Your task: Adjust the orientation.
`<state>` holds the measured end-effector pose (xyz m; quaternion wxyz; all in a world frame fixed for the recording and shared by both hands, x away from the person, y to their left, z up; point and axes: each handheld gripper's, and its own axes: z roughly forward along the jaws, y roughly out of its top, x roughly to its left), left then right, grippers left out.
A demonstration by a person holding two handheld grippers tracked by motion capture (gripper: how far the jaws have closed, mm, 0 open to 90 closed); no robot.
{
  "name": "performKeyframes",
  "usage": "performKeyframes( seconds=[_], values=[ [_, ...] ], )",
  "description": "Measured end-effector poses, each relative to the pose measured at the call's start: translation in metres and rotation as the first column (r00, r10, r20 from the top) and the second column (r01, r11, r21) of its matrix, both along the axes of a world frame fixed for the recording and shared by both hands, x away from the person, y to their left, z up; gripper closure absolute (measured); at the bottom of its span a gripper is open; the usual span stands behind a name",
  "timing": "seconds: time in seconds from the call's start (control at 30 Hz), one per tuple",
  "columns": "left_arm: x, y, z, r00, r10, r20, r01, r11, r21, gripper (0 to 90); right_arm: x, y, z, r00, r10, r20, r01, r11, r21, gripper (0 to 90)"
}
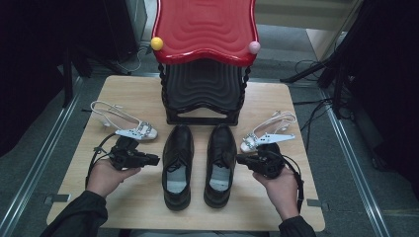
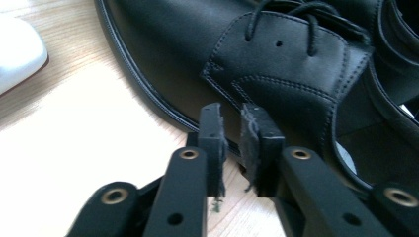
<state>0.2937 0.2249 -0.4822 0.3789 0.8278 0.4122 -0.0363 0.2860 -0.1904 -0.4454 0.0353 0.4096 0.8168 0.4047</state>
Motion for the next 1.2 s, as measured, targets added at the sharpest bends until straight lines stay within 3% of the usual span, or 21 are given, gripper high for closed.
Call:
performKeyframes(
  seconds=[0.23, 0.63, 0.9, 1.2],
  values=[
    [0.007, -0.004, -0.006, 0.9999, -0.007, -0.015, 0.007, 0.9998, 0.021, 90.0, 0.009, 0.003, -0.018, 0.9991, -0.032, -0.026, 0.031, 0.9977, -0.061, 90.0],
    [0.009, -0.013, -0.018, 0.9981, -0.01, -0.061, 0.013, 0.9985, 0.053, 90.0, 0.016, 0.015, -0.039, 0.997, -0.041, -0.066, 0.033, 0.9921, -0.121, 90.0],
    [0.01, -0.016, -0.02, 0.9977, -0.018, -0.065, 0.022, 0.9978, 0.063, 90.0, 0.021, 0.017, -0.041, 0.9955, -0.059, -0.075, 0.051, 0.9933, -0.104, 90.0],
    [0.01, -0.017, -0.02, 0.998, -0.014, -0.061, 0.018, 0.9977, 0.065, 89.8, 0.024, 0.03, -0.043, 0.9978, -0.023, -0.063, 0.017, 0.9955, -0.094, 90.0]
  ],
)
